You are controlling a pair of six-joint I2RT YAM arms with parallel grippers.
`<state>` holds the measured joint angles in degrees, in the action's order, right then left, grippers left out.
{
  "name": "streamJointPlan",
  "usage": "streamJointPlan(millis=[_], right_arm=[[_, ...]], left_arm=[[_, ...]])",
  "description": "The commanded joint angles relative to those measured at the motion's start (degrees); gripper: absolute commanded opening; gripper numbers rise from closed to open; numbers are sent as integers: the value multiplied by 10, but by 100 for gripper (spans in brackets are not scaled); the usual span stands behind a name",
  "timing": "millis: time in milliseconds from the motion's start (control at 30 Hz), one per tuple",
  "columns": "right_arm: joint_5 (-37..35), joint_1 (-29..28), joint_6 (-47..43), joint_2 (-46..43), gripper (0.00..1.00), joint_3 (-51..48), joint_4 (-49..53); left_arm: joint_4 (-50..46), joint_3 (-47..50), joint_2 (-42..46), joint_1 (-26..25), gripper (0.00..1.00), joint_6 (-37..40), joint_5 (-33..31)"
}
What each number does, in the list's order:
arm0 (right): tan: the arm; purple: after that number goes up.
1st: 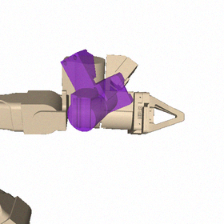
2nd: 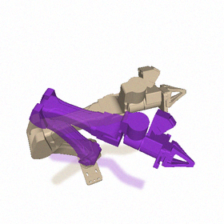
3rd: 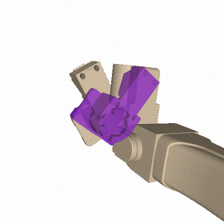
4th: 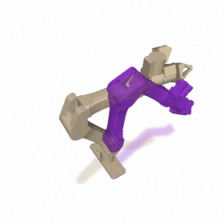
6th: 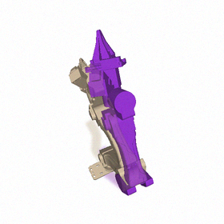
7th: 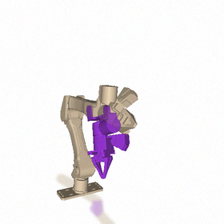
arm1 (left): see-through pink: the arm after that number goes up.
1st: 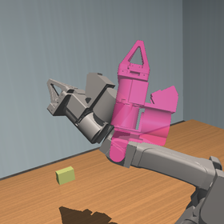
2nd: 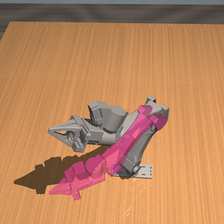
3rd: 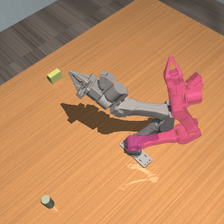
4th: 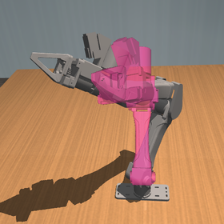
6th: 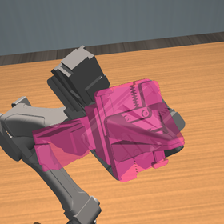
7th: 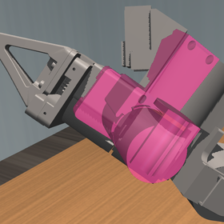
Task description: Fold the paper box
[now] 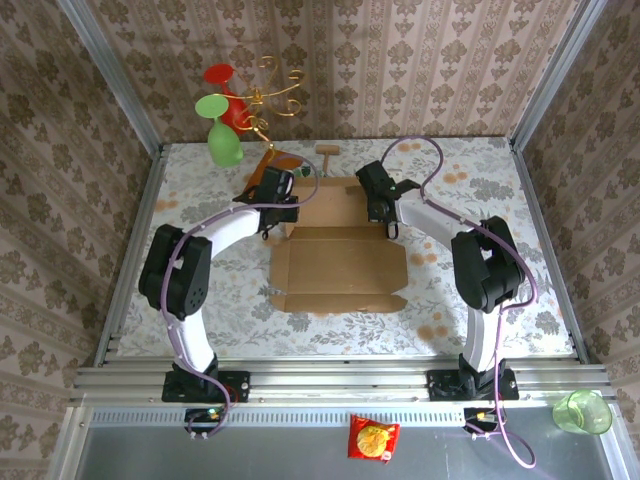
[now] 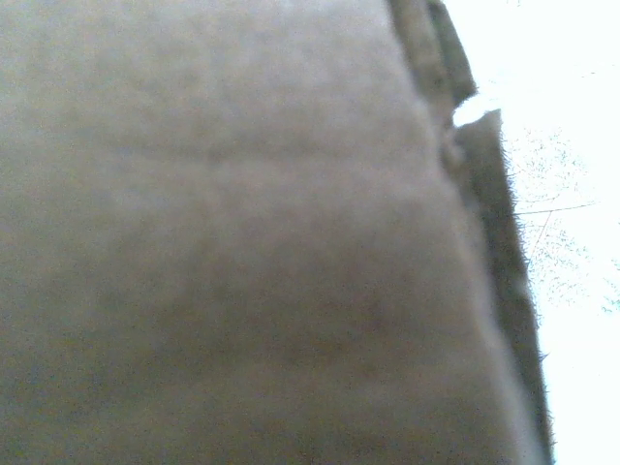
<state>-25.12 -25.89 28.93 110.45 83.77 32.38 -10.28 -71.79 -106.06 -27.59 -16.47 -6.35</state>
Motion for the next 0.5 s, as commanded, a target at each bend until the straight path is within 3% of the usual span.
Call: streamJointPlan(millis=[0, 333, 467], right_arm=[[31, 0, 3, 27, 0, 14, 39], [46, 0, 38, 56, 0, 69, 110], [50, 0, 41, 54, 0, 66, 108]], left_arm=[[-49, -11, -28, 2, 0, 21, -28], [-157, -96, -93, -39, 0, 13, -171], [-138, -90, -94, -41, 0, 8, -151]])
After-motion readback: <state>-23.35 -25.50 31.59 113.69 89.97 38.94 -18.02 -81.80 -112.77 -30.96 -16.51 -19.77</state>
